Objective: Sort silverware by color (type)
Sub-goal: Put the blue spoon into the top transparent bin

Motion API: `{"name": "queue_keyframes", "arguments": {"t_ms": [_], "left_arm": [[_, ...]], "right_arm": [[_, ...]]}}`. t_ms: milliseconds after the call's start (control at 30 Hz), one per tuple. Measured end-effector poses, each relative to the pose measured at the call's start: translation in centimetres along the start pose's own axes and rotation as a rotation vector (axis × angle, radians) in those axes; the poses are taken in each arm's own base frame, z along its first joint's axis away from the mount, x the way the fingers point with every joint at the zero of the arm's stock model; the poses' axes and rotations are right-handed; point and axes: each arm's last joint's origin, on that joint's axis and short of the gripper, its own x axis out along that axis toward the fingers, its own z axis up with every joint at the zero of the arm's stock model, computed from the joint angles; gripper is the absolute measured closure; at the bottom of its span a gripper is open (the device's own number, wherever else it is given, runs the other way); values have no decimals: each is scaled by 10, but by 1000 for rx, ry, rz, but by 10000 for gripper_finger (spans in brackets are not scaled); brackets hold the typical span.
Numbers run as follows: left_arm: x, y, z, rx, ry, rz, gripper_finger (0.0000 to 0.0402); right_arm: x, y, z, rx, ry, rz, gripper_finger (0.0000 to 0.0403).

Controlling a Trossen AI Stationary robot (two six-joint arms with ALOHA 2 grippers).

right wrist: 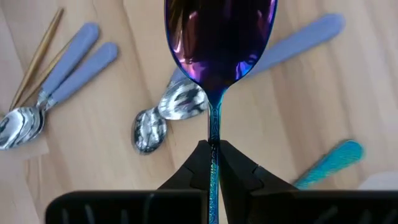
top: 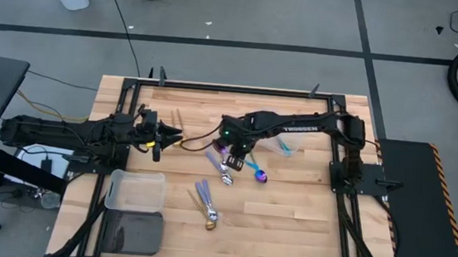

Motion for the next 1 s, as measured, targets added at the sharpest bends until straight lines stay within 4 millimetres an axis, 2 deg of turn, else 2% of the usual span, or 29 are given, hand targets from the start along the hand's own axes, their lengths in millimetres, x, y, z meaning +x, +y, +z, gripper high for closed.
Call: {"name": "queue_keyframes", "arguments": {"t_ms": [200, 700, 833, 1000], "left_arm": [[0, 0, 0, -1, 1, 0, 272], [0, 0, 0, 0, 2, 1, 272], [0, 0, 0, -1, 1, 0, 272], [0, 0, -1, 1, 8, 2, 272]], "right_arm": [[-23, -7, 4, 13, -86, -14, 379], [-106, -30, -2, 51, -315, -140, 380], [-116, -39, -6, 71, -316, -197, 380], [-117, -53, -13, 114, -246, -290, 380]]}}
